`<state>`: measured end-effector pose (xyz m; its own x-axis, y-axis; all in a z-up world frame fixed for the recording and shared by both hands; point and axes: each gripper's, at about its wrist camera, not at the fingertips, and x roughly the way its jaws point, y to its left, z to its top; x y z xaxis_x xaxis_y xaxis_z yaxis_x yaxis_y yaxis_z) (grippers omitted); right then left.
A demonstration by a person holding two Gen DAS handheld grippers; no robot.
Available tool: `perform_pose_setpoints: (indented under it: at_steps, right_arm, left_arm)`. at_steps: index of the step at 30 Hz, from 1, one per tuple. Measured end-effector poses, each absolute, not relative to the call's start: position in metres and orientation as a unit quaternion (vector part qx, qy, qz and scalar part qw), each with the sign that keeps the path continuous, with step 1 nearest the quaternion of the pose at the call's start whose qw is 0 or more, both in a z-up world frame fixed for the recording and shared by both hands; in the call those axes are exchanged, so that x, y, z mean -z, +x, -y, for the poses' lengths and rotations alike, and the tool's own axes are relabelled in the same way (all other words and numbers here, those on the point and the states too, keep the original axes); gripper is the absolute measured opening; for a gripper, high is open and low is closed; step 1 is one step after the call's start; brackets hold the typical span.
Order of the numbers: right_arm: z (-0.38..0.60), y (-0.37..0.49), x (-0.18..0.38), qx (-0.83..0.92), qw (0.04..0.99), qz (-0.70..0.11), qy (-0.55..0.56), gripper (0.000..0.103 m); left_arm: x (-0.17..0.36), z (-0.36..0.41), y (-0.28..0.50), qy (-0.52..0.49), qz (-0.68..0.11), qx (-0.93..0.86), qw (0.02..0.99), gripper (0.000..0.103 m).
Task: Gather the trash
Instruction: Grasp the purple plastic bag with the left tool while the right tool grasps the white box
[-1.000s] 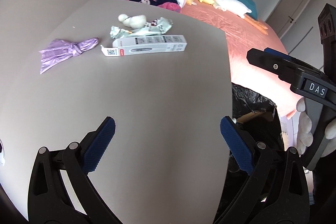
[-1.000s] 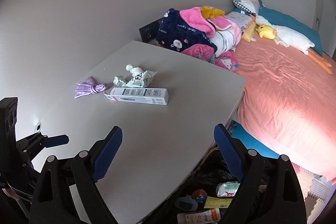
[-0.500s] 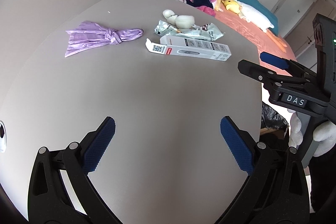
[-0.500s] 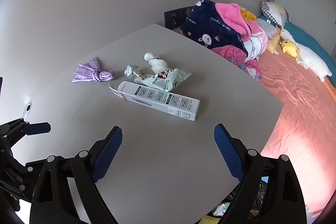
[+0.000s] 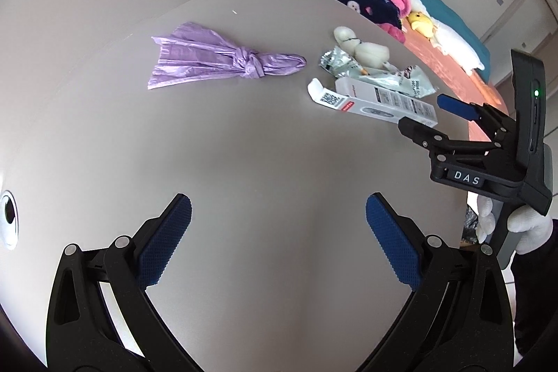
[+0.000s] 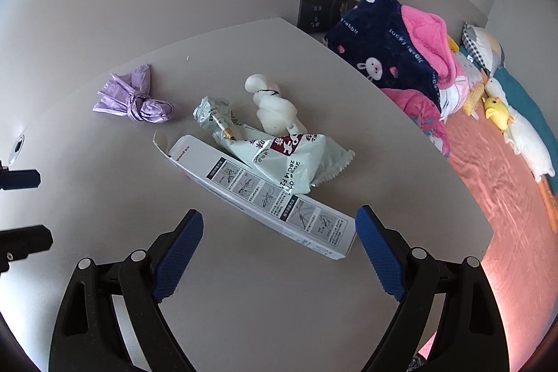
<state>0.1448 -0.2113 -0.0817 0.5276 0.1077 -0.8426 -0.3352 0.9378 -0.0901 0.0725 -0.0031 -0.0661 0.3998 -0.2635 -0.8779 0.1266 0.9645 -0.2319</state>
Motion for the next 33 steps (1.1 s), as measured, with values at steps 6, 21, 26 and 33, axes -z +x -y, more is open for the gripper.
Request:
perform_pose_setpoints:
  at_steps: [6, 21, 26, 33]
  right_arm:
    - [0.203, 0.16, 0.095, -0.149, 0.853, -0.481, -0.14, 0.089]
    - [0.191, 0.168, 0.11, -0.182, 0.833, -0.51, -0.115, 0.072]
    - [0.194, 0.164, 0.108, -0.171, 0.839, -0.507, -0.101, 0.057]
    - [0.197, 0.158, 0.108, -0.17, 0.838, -0.513, -0.074, 0.04]
  left_arm:
    - [0.064, -0.007, 0.099, -0.08, -0.54, 0.089, 0.833, 0.097]
    - [0.079, -0.01, 0.169, -0.137, -0.557, 0.029, 0.818, 0.097]
    - [0.086, -0.015, 0.187, -0.175, -0.567, -0.009, 0.805, 0.097]
    - [0.1, -0.022, 0.21, -0.212, -0.592, -0.074, 0.774, 0.096]
